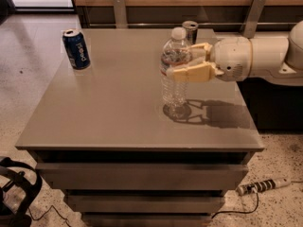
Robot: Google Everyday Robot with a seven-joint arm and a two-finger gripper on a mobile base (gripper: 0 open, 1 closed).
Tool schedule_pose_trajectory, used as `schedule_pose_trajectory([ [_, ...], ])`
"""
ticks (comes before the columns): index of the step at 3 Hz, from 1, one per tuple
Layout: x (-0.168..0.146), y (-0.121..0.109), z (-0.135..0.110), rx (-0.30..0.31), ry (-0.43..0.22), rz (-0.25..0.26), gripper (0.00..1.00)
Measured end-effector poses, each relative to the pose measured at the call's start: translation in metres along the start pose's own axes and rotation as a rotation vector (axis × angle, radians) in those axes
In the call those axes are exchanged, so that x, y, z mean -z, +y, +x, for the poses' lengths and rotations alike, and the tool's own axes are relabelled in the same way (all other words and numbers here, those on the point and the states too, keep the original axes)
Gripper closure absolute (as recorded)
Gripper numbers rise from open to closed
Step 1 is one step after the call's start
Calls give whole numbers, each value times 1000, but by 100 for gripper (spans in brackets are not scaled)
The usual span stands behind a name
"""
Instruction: Move water bottle near pepsi can
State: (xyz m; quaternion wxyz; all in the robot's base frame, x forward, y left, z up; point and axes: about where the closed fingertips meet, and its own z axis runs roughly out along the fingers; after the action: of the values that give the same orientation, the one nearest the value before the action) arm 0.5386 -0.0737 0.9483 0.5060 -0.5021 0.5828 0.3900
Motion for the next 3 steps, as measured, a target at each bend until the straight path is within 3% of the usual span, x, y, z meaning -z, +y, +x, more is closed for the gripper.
schedule_pose_trajectory([
  [1,-26,-31,-13,-18,-6,59,100],
  [2,-63,-56,-22,-8,-27,145,100],
  [3,-99,-77,-32,18,-42,195,100],
])
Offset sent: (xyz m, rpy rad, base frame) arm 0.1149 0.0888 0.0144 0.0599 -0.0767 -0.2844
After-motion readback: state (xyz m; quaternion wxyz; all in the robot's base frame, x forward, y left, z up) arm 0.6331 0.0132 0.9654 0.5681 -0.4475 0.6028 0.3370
